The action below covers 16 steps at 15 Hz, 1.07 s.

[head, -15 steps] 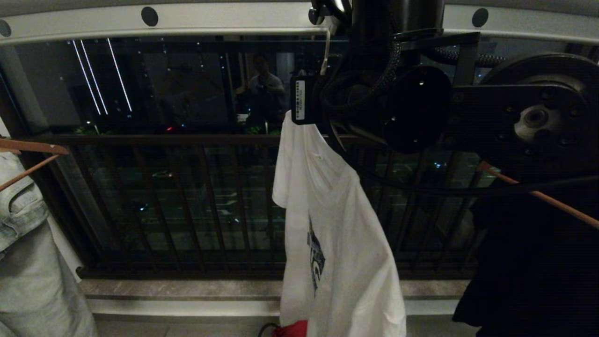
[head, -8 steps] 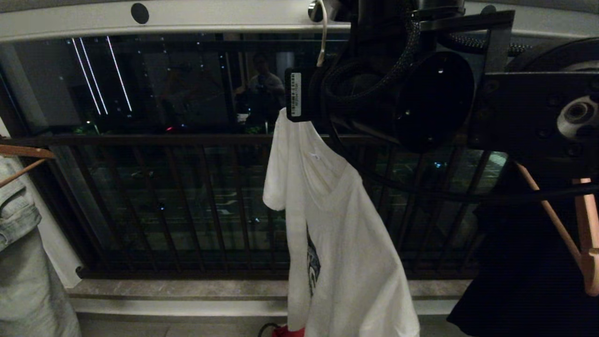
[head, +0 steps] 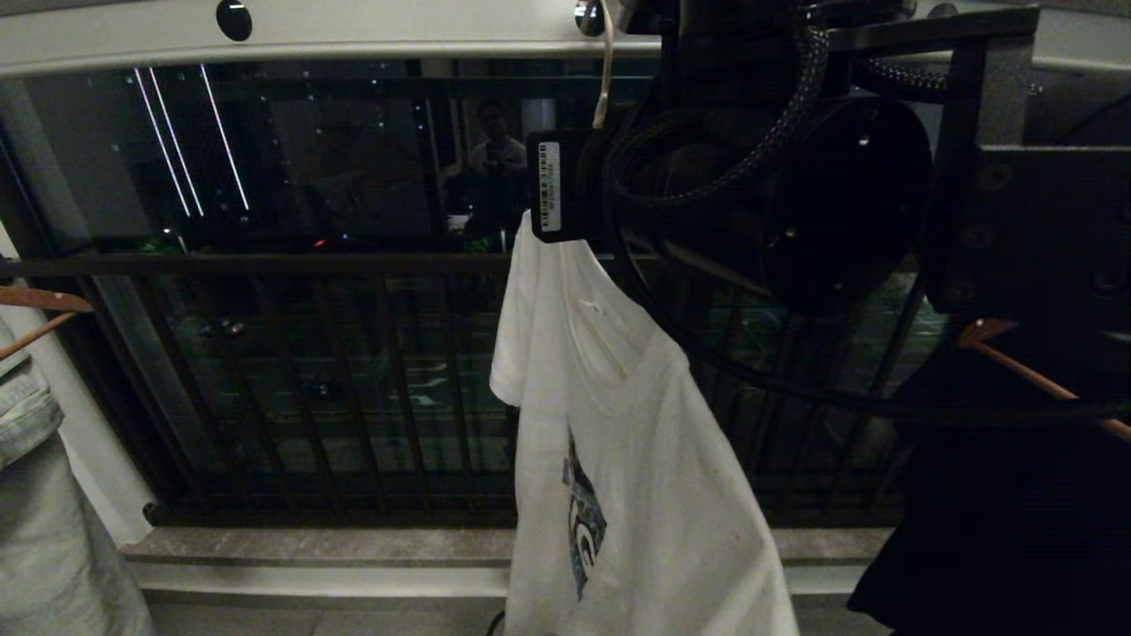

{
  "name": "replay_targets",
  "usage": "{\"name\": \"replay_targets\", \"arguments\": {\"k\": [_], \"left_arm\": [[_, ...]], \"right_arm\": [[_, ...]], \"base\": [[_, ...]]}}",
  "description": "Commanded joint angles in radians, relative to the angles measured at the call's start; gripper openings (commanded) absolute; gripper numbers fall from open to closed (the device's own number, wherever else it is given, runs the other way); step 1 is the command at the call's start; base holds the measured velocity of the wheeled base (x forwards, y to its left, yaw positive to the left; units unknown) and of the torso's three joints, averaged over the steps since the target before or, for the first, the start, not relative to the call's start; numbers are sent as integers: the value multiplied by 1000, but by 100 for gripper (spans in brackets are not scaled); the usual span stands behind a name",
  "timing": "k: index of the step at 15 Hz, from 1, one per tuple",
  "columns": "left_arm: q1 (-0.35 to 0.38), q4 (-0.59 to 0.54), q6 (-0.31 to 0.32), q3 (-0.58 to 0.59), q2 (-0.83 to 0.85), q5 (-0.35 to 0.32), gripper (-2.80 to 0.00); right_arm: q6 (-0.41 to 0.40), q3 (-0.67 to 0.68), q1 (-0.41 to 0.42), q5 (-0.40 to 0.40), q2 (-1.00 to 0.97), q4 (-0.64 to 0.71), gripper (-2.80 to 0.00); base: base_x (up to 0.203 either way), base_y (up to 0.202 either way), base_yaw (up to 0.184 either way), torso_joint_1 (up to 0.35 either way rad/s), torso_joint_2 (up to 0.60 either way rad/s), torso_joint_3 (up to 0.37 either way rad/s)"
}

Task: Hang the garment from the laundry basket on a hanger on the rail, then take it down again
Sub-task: Take the clothes off the clothes rack

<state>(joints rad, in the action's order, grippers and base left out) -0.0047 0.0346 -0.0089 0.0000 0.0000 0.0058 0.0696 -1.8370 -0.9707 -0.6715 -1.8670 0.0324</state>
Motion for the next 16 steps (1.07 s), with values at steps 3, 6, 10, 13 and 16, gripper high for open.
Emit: {"name": "replay_targets", "arguments": {"k": [3, 6, 10, 13, 16], "left_arm": [[0, 1, 0, 9, 2, 0, -280], [0, 1, 0, 9, 2, 0, -280], [0, 1, 0, 8, 2, 0, -280], [0, 1, 0, 9, 2, 0, -280], [0, 1, 0, 9, 2, 0, -280]], "right_arm": [[-2, 27, -2, -23, -22, -79, -280], [-4, 36, -2, -23, -38, -92, -280], [-4, 38, 0, -25, -53, -103, -280], [-4, 35, 0, -25, -60, -105, -280], [-14, 36, 0, -36, -58, -154, -280]], "base": [[0, 0, 0, 0, 0, 0], [0, 0, 0, 0, 0, 0], [0, 0, 0, 0, 0, 0], [0, 0, 0, 0, 0, 0], [0, 0, 0, 0, 0, 0]]}}
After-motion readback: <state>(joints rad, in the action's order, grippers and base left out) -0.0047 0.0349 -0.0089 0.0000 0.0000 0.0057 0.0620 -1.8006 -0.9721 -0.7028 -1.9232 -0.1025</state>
